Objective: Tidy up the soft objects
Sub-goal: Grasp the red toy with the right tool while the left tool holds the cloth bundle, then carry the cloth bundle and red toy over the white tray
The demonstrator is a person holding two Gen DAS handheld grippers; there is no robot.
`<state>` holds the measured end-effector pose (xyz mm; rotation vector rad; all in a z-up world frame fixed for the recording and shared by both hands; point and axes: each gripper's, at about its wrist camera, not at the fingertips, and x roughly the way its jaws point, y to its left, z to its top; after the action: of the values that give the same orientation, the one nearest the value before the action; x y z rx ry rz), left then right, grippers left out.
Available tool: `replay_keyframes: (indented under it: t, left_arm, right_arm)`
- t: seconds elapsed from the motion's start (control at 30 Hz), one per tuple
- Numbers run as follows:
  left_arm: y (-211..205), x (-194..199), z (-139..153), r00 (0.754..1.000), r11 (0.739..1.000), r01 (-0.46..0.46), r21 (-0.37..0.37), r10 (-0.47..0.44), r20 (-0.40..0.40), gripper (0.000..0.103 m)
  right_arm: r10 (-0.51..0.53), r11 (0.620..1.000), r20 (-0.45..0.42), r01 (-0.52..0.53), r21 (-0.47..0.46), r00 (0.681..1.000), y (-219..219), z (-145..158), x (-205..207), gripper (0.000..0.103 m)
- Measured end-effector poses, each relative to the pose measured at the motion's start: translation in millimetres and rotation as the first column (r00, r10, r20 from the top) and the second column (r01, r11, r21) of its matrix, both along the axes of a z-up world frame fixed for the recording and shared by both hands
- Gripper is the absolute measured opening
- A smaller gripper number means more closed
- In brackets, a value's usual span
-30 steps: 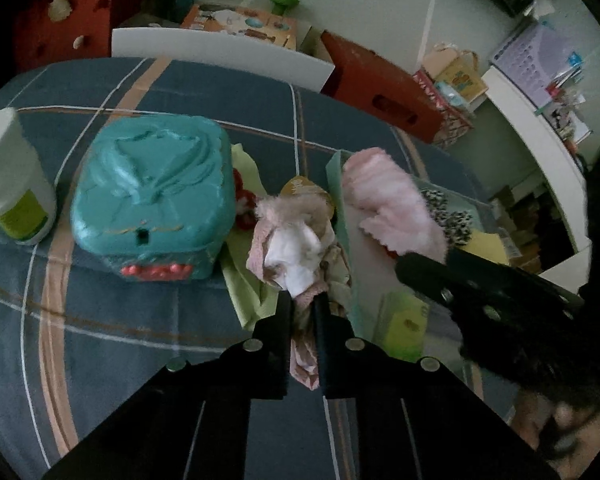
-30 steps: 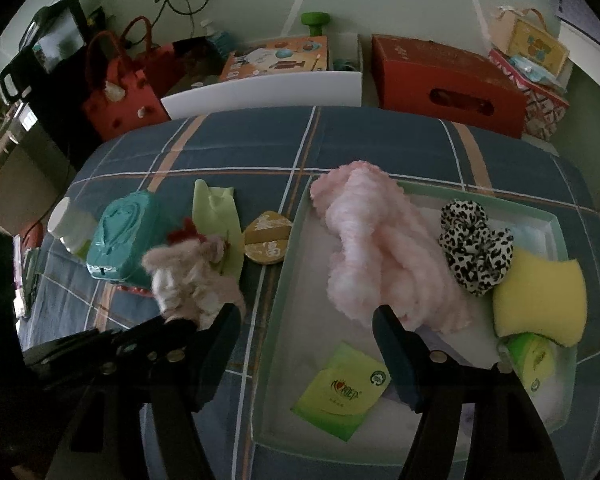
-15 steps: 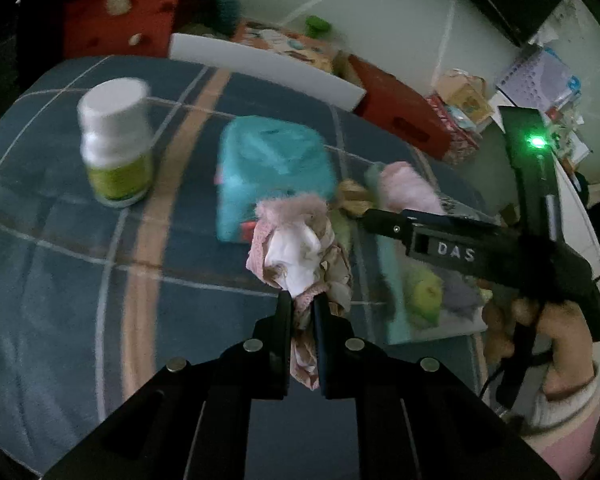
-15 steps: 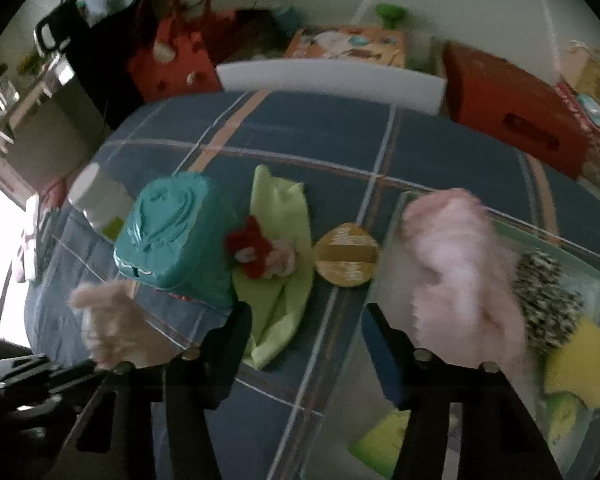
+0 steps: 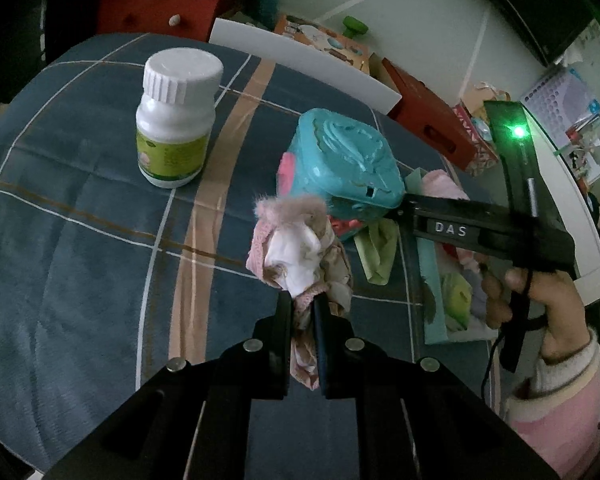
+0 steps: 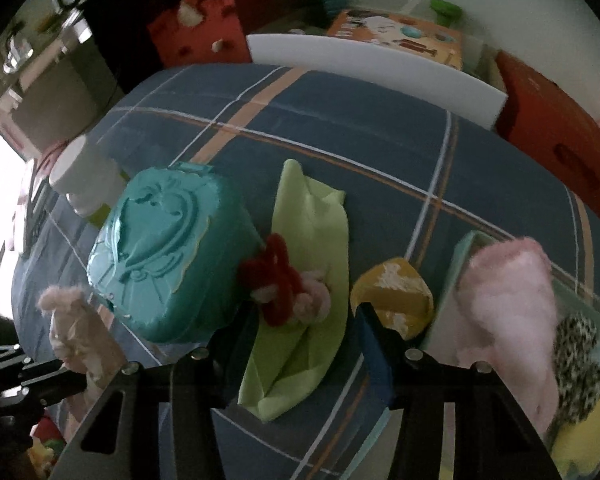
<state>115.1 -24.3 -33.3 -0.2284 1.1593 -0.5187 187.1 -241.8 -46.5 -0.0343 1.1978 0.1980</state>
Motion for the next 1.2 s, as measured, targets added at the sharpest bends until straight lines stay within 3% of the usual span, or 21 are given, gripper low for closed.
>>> replay_keyframes:
  t: [0.3,0.73,1.2]
  left_arm:
    - [1.3,4.5,-7.1,1.0,1.0,-0.006,0.006,0.006,-0.018,0.01]
    - [-5.8,-0.7,2.8,1.0,0.999,-0.002,0.037,0.002,0.007,0.01]
    - [-29.6,-35.1,55.9,0.992,0.995,0.068,0.079,-0.075,0.098,0.01]
  right_arm:
    - [0.05,0.999,-0.017,-0.05,-0.014,0.999,7.0,-15.7,9.3,0.032]
    - [0.025,1.0,0.016,-0.025,0.009,1.0,3.4,2.6,-6.4,0.028]
    - [-0.089,0.995,0.107,0.085,0.046,0.99,-28.9,65.8,-65.4,0.028]
